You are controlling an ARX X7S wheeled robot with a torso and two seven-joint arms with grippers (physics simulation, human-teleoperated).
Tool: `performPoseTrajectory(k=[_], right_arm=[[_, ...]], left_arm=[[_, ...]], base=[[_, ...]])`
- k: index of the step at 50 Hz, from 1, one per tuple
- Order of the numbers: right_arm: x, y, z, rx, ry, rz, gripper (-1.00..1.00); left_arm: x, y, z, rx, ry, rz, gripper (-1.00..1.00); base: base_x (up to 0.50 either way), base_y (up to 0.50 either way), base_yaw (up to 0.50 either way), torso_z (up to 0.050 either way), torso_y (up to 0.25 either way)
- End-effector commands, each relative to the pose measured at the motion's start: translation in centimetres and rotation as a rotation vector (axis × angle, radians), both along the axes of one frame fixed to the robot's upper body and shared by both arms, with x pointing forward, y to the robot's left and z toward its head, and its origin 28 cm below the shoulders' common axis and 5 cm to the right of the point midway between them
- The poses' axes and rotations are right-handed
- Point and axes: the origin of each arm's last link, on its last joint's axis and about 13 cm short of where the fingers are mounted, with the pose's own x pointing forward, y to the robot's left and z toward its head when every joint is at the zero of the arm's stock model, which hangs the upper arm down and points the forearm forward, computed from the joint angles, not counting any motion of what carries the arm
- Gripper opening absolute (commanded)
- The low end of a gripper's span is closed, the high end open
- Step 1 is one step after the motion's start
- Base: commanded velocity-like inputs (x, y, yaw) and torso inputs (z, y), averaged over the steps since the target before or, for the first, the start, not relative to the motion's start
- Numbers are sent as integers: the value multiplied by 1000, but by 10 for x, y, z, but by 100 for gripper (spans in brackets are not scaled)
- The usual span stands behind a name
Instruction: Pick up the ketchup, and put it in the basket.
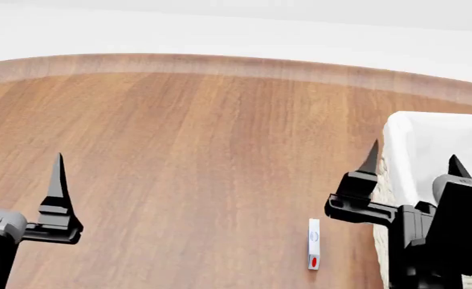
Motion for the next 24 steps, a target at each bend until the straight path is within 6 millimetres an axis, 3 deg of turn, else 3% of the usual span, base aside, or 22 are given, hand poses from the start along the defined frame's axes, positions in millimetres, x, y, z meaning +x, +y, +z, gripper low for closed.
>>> performPoseTrajectory(k=[1,11,24], right_arm=[[-45,32,1,13,-97,57,100],[-82,55,10,-51,-185,71,100],[-113,82,6,-90,-290,71,100]], left_arm=[[-20,-4,4,-25,-48,10,100],[-40,-6,8,-51,-77,14,100],[-64,-5,10,-54,-118,28,100]], base=[[0,0,0,0,0],[0,0,0,0,0],[0,0,0,0,0]])
